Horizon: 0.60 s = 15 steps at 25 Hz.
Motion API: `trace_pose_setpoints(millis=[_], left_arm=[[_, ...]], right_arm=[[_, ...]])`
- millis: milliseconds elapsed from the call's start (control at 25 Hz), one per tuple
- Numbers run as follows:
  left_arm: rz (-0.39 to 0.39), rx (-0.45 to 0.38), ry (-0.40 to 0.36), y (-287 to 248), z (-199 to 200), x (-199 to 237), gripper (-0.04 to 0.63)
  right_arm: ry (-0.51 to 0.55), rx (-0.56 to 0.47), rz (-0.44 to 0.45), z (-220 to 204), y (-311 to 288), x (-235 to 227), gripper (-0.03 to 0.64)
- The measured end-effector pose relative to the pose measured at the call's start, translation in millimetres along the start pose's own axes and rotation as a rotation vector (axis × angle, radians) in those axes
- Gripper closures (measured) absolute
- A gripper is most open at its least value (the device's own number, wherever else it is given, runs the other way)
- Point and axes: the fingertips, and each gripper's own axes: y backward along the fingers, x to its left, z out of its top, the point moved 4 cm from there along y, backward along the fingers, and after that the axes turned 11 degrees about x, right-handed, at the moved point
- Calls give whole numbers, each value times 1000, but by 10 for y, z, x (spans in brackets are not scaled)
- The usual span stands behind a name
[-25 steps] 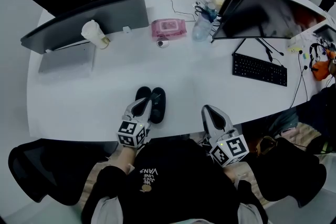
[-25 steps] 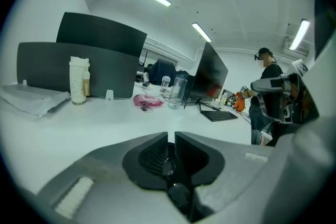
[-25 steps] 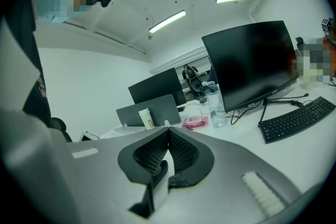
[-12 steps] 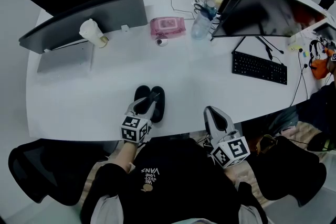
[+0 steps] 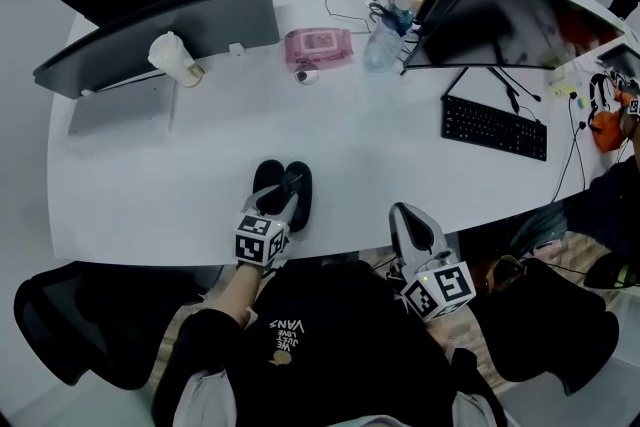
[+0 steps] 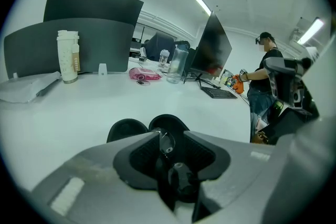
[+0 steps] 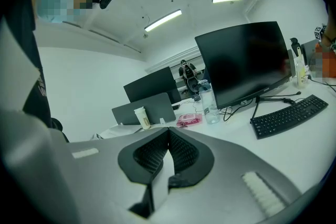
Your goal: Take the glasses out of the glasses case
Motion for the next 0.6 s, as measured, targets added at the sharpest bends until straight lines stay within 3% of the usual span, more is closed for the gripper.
trace_pose_setpoints(millis=[600], left_arm=[[12,86,25,-141,-95,-13,466]], right_arm=[[-9,-2,-6,9,-3,-43,615]])
